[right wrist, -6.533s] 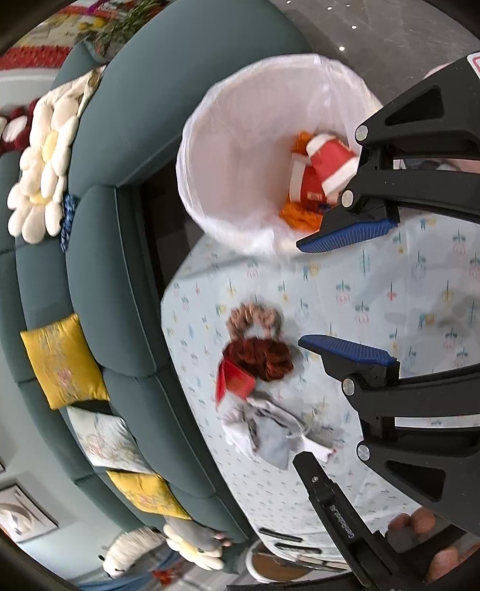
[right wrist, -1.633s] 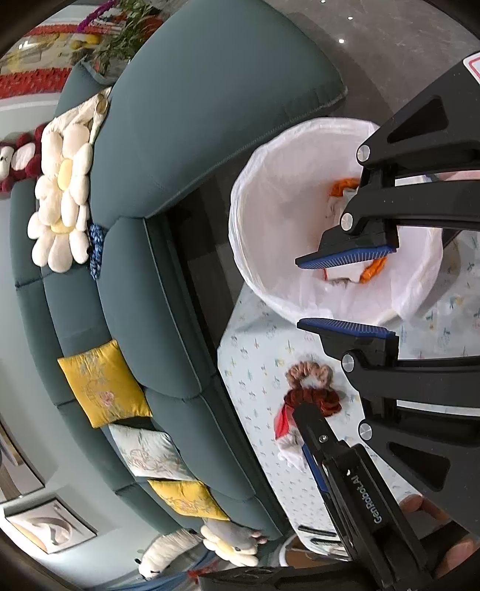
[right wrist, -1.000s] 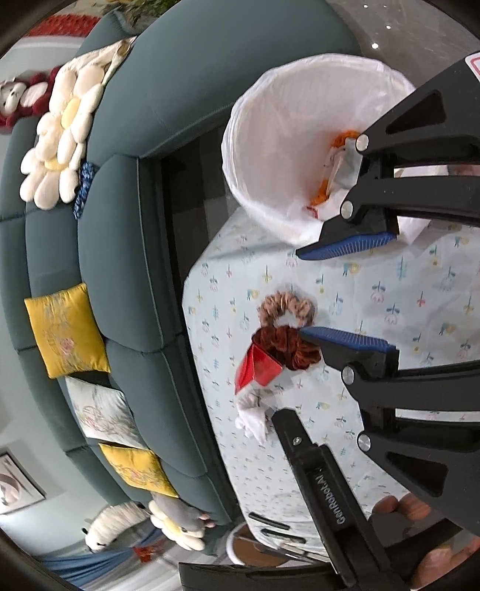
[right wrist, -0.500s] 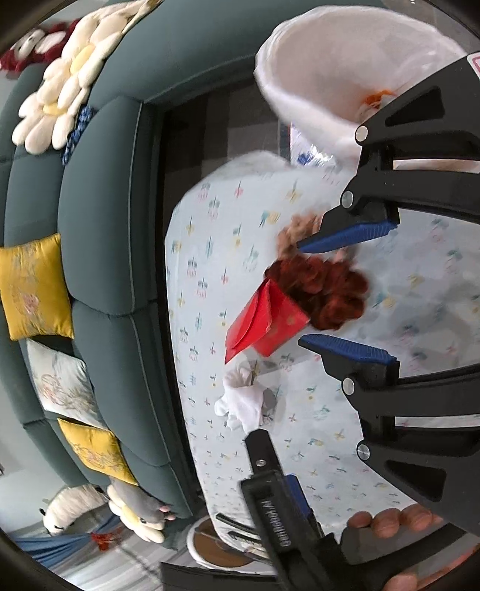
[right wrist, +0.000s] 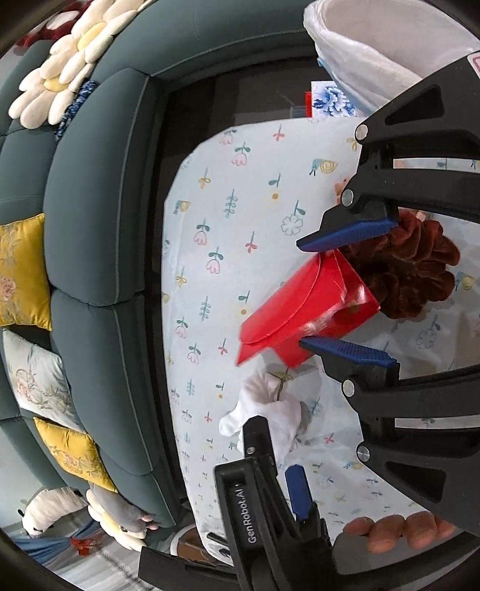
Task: Collect trash
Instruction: 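Grasp the white glove with the left tool while the right grasps the red envelope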
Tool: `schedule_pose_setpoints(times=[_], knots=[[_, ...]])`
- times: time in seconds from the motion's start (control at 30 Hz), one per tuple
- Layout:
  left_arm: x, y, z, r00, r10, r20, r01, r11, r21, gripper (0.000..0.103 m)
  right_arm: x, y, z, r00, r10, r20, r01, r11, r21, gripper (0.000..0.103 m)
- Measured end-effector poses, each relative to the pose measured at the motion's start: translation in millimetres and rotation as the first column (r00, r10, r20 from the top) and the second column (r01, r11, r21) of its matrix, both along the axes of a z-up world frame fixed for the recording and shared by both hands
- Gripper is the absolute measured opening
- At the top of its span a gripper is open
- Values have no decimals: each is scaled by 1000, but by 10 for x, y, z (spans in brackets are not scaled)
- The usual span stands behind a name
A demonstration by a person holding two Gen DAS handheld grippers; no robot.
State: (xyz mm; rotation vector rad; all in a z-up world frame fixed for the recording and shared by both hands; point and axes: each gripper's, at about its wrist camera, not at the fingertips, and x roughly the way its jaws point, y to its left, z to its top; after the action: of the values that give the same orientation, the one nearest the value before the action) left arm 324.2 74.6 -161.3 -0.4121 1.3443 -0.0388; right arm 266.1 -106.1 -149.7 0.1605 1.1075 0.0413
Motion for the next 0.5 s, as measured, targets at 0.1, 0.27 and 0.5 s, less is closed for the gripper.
schedule_pose_setpoints(times=[0.1,0.27,0.5], knots=[[9,-35,-64,1000,-24,-11,24,1000,-11,48,27,-10,-55,1000,1,-18,-1,1000,17,23],[-20,-78,-82,998,-62,-9,62,998,-12,11,17,-3,-53,1000,-5,-21,5,999,32,6],[-254,-162,210,989,-119,88,118,993,16,8,-161,-71,121,999,-49,17,48,995,85,1]])
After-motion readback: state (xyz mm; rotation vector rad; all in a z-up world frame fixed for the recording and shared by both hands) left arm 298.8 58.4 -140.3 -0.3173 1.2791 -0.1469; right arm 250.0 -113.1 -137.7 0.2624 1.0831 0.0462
